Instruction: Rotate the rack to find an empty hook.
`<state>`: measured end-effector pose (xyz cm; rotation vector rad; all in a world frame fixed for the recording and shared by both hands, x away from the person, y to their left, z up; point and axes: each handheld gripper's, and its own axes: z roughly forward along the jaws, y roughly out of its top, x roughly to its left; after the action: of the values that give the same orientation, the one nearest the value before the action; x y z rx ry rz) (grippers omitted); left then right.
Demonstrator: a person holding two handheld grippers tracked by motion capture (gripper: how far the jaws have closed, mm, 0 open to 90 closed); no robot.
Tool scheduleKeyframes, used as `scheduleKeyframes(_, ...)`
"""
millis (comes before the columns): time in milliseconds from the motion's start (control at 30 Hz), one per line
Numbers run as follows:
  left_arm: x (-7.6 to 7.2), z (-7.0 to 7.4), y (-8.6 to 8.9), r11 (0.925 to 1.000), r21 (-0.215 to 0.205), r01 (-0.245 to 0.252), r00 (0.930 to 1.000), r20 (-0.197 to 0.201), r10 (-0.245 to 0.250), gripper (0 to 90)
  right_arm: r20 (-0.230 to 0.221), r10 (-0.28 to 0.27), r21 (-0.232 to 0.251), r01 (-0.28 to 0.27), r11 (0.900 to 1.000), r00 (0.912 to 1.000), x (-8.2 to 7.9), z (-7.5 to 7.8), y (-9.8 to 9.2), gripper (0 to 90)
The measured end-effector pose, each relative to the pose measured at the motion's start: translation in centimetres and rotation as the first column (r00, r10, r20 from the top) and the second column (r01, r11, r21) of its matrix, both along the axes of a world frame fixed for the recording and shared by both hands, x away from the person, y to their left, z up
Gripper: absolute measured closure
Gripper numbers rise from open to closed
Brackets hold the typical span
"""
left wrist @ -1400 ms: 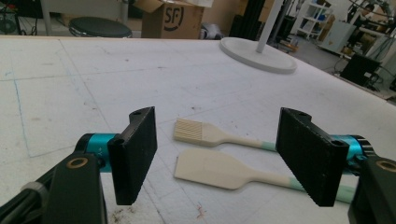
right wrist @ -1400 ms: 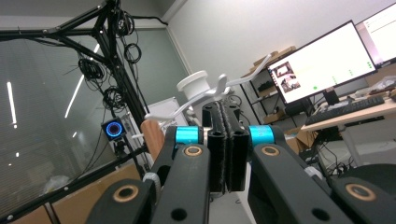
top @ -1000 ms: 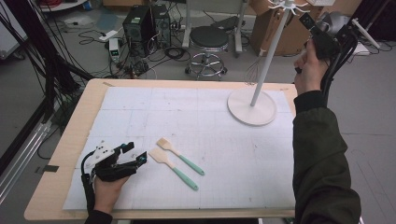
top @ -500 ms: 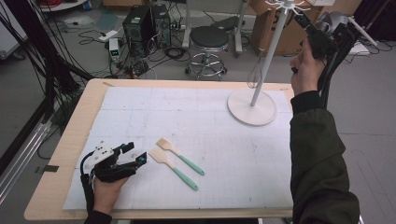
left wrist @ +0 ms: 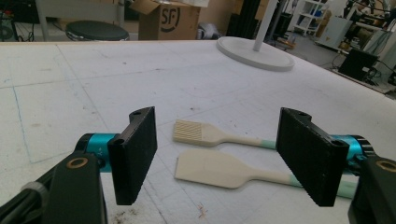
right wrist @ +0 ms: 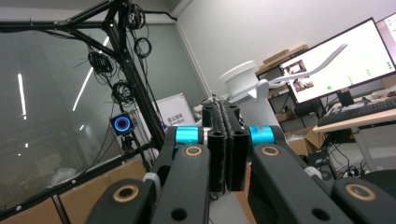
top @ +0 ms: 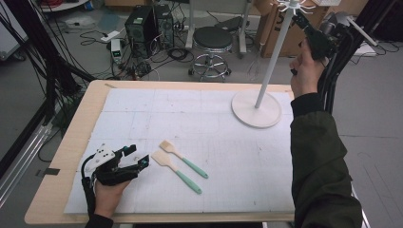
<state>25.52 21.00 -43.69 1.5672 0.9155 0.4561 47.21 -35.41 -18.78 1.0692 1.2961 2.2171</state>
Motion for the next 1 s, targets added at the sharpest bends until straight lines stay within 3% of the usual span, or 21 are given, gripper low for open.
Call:
scheduleKeyframes(467,0.0,0.0,0.1,0.9999,-0.012,-0.003,1.0,-0.004,0.003,29.8,0.003,0.019,-0.005,-0.019,1.0,0.9998,-0.1,0.0,1.0,90.0)
scheduleKeyframes(700,0.0,0.0,0.1,0.9999,-0.013,-0.009,1.0,-0.005,0.008,29.7,0.001,0.002,-0.014,-0.002,1.0,1.0,-0.2,-0.1,1.1,90.0)
scheduleKeyframes(1000,0.0,-0.1,0.0,0.9999,-0.01,0.002,1.0,-0.008,-0.002,29.7,-0.028,-0.047,0.025,0.048,0.999,0.9985,-0.7,-2.0,-0.8,90.0)
